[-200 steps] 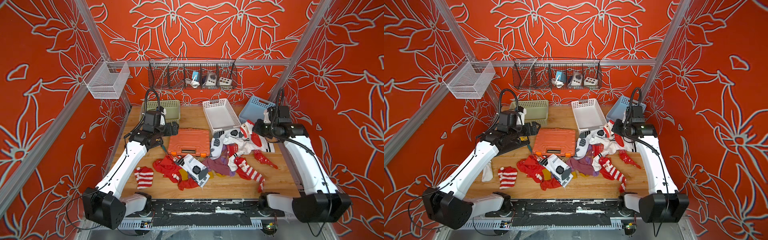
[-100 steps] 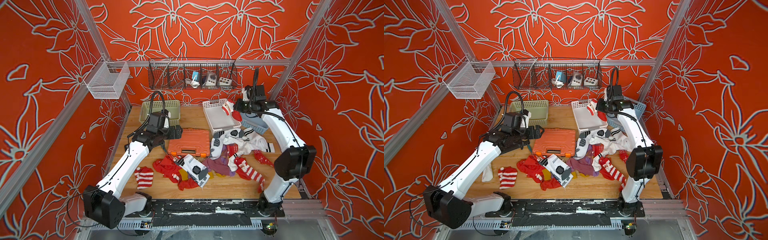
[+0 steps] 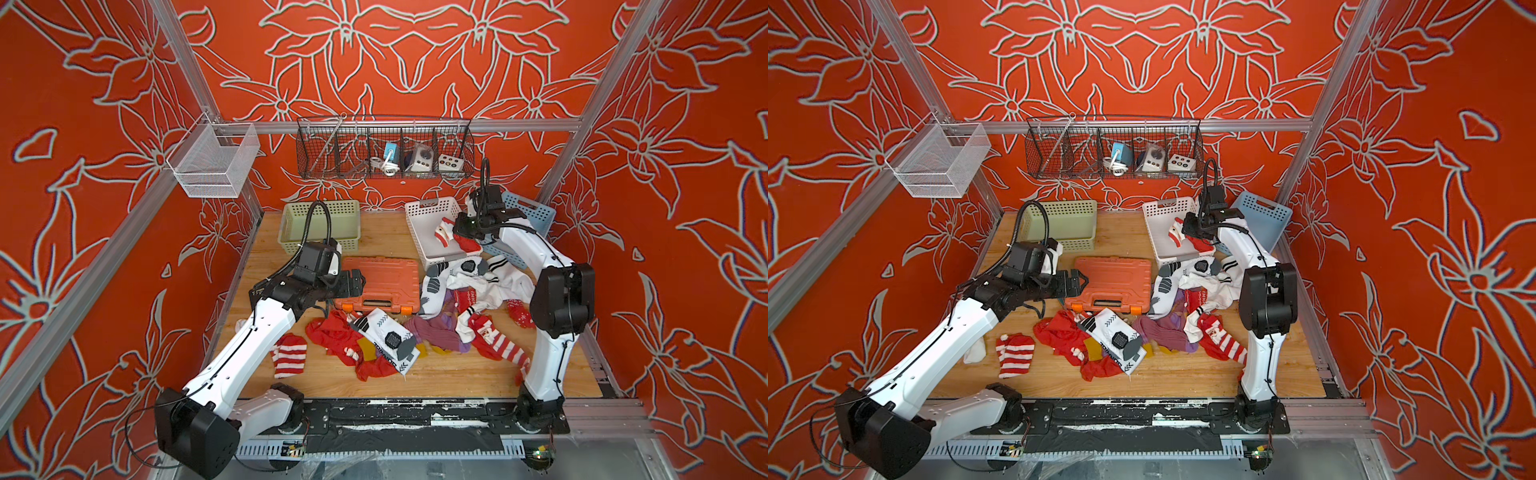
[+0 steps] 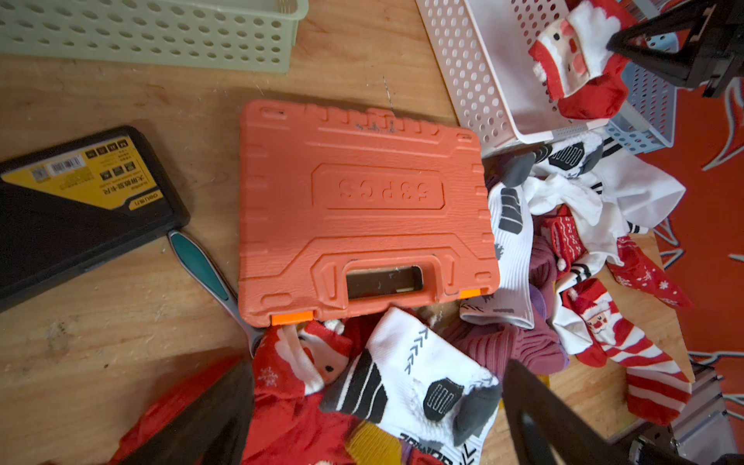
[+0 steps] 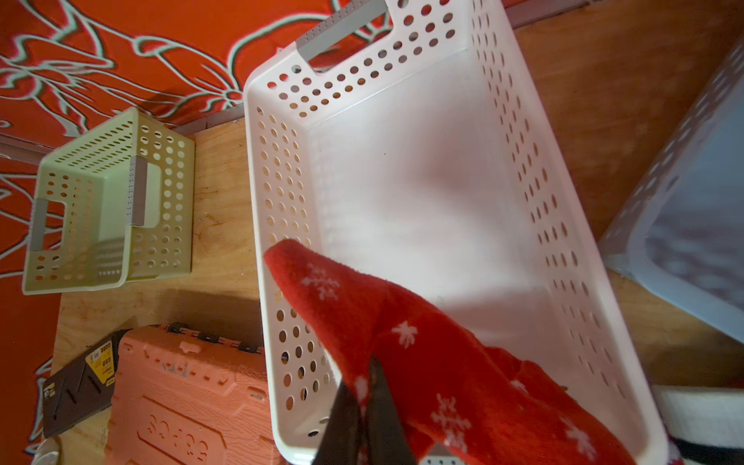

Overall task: Sort the socks into the basket by color
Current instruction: Place the sock in the bin, then pick up the sock from the center of the board.

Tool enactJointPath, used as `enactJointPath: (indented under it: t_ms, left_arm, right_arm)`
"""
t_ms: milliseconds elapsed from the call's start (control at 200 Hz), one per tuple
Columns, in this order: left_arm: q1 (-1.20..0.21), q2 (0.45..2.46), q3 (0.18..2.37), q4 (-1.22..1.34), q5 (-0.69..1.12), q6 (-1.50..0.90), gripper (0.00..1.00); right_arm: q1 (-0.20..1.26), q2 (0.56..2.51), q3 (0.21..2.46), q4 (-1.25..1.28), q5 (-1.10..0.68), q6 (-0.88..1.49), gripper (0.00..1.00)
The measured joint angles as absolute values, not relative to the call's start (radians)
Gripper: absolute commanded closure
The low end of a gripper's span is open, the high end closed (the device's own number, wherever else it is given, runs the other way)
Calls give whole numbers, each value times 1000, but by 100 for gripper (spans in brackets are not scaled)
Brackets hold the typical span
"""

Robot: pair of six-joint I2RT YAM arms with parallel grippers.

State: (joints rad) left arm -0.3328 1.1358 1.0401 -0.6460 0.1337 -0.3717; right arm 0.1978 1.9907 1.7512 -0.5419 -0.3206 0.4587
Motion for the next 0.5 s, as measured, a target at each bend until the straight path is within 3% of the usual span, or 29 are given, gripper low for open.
enactJointPath:
  t_ms: [135, 175, 305, 500]
  left_arm:
    - [-336, 1134, 1030, -669, 133, -394, 6]
    - [-339, 1134, 1030, -676, 133, -401, 6]
    - [-347, 1135, 1030, -706, 133, -428, 7]
    - [-354, 1169, 1030, -786, 99, -501, 10]
  right_arm:
    - [199, 2010, 1751, -542, -320, 456, 35]
    - [199, 2011, 1751, -542, -320, 448, 27]
    - [203, 2011, 1751, -542, -318, 450, 18]
    - [217, 1983, 1726, -552, -315, 452, 14]
